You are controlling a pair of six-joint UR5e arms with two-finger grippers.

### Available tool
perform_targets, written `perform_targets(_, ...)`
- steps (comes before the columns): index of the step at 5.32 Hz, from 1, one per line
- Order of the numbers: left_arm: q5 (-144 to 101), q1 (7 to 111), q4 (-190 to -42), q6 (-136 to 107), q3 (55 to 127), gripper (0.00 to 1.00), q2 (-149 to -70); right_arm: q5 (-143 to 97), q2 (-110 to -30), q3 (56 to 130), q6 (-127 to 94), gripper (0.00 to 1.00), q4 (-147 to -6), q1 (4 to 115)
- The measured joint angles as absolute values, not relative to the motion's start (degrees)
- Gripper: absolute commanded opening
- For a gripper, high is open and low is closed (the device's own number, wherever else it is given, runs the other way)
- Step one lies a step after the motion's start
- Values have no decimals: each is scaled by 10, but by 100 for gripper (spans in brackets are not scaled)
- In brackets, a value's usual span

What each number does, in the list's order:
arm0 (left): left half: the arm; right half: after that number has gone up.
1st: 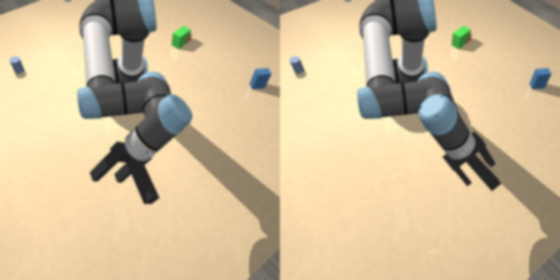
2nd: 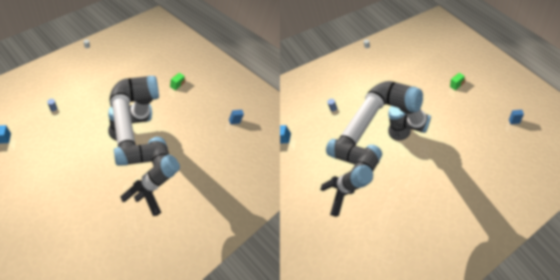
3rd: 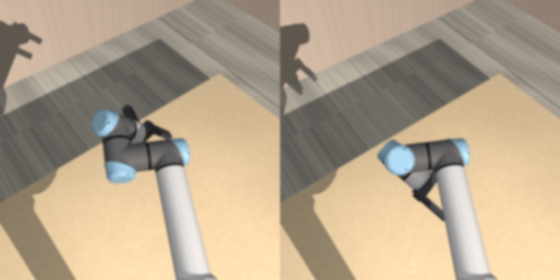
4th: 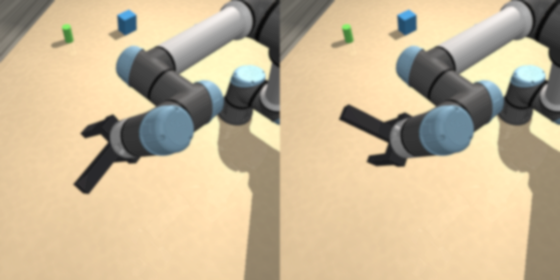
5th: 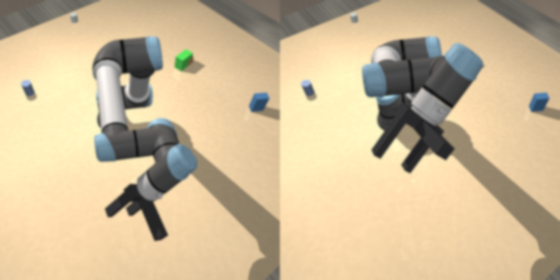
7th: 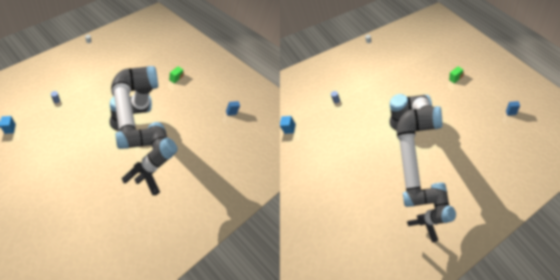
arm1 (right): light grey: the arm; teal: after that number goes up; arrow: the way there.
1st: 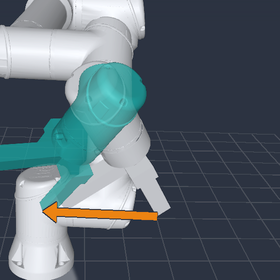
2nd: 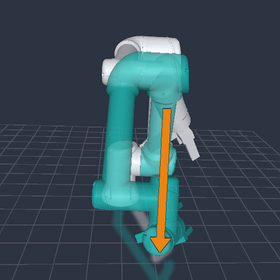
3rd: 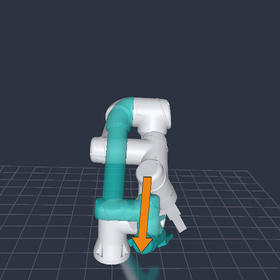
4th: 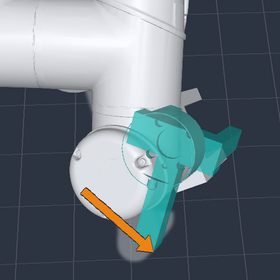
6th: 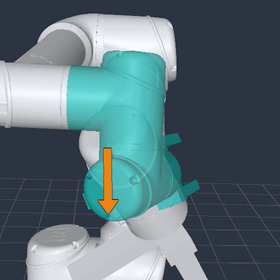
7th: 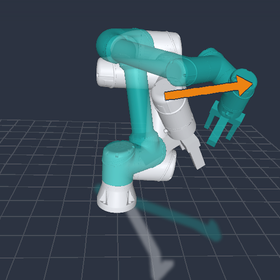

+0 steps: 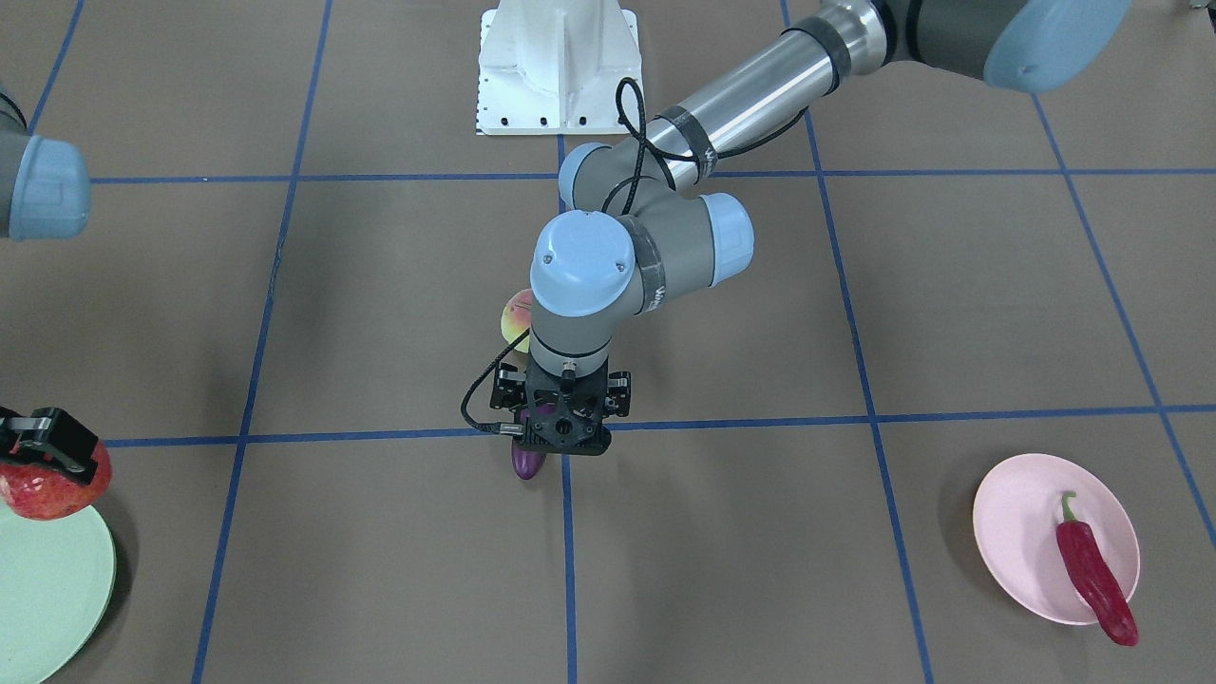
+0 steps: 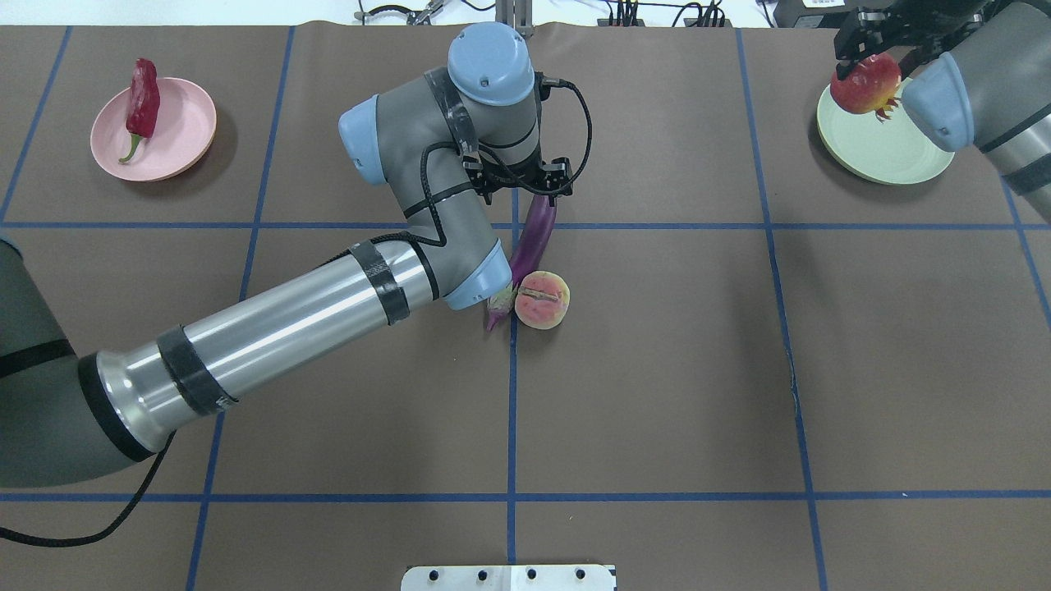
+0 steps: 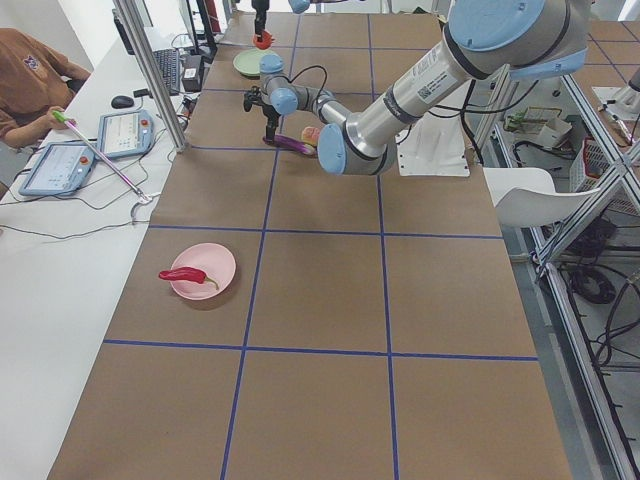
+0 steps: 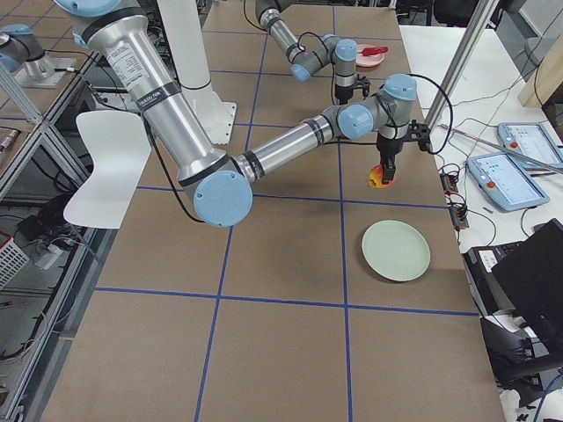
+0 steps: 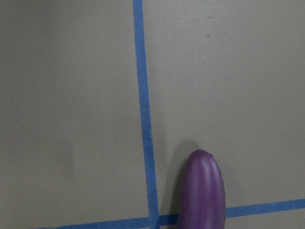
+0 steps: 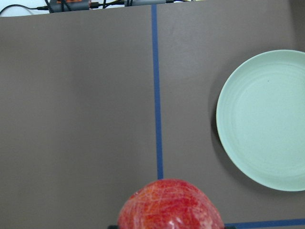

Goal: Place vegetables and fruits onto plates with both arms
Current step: 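Carry the pomegranate to the green plate while the left gripper grasps the eggplant, then place the eggplant on the pink plate while the right gripper releases the pomegranate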

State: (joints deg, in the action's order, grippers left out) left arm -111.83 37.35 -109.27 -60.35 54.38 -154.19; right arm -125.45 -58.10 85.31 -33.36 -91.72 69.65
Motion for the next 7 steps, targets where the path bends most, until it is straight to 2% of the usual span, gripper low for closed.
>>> perform_targets(1, -1107, 361, -1100, -604, 538, 99, -1542, -1254, -581, 837, -317, 0, -916, 704)
perform_targets(2, -1099, 352, -1112, -604, 528, 74, -1542, -1252, -580, 821, -309, 0, -907, 708)
perform_targets(3, -1090, 345, -1122, -604, 520, 27, -1542, -1250, -580, 794, -304, 0, -877, 713)
perform_targets(4, -1088, 343, -1125, -606, 518, 0, -1542, -1250, -580, 766, -302, 0, -846, 718)
perform_targets(7, -1124, 378, -1122, -645, 524, 0, -1544, -1221, -579, 702, -300, 0, -780, 722)
